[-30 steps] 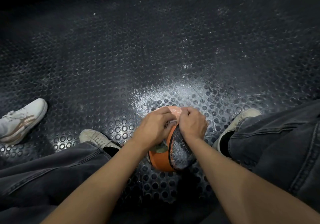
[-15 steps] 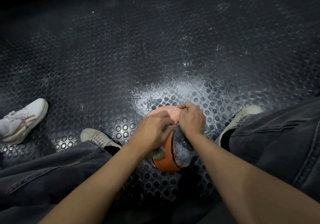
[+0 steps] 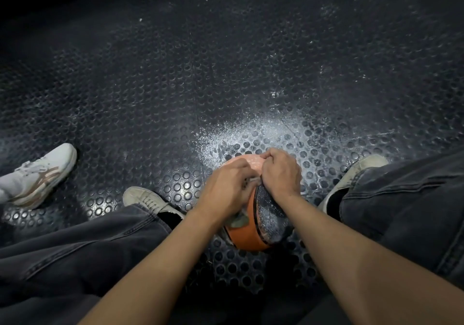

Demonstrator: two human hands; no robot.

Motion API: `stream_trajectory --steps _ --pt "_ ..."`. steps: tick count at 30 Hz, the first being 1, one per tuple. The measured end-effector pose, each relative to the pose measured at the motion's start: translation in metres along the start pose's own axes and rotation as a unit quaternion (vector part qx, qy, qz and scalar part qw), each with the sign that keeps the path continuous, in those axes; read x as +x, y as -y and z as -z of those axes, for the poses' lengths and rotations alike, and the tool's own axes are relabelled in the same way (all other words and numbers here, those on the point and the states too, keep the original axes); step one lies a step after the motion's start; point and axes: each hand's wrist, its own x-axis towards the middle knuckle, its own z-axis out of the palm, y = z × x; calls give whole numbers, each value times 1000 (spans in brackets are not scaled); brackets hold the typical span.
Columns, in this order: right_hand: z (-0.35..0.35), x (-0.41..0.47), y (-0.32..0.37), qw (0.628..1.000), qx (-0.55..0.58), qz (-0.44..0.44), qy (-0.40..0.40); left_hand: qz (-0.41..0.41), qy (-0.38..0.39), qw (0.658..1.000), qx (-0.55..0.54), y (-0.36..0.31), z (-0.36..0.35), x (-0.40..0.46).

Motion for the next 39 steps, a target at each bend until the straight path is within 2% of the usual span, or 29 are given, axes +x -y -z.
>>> stream_trajectory --steps 2,5,8,11,13,15,19,23,25,27,32,35,39 --pt "-4 0 -3 1000 13 -8 -11 17 -1 1000 -8 -5 -6 9" --pt "-6 4 -6 999 33 -17 -11 -18 13 999 -26 17 0 -16" --pt "-8 6 -4 999 47 -9 -11 12 -18 997 -70 31 11 -35" --pt "-8 -1 -4 1000 14 -5 -17 26 -66 996 -56 4 -12 -9" --pt "-5 -6 -8 1000 3 -7 -22 32 -68 996 -41 -10 -20 -5" --pt "-3 -5 -11 1000 8 -5 -21 25 -65 996 -47 4 -15 -22" --pt "-5 3 -10 1000 21 -9 -9 104 -109 986 -77 21 -4 -43" --pt "0 2 -18 998 16 -48 -34 87 -77 990 -74 3 -13 -32" --pt "4 4 -19 997 -14 -74 -32 145 -87 980 -108 16 -10 -35" --pt "6 8 -10 997 -49 -52 -16 216 -113 962 -127 24 -6 -41" --pt "-3 1 10 988 -66 115 76 234 -86 956 -153 23 -5 -43" --pt "-6 0 4 992 -54 105 54 299 -135 929 -171 26 -6 -42" --pt "-5 0 -3 995 -50 82 27 220 -110 959 -143 13 -14 -48"
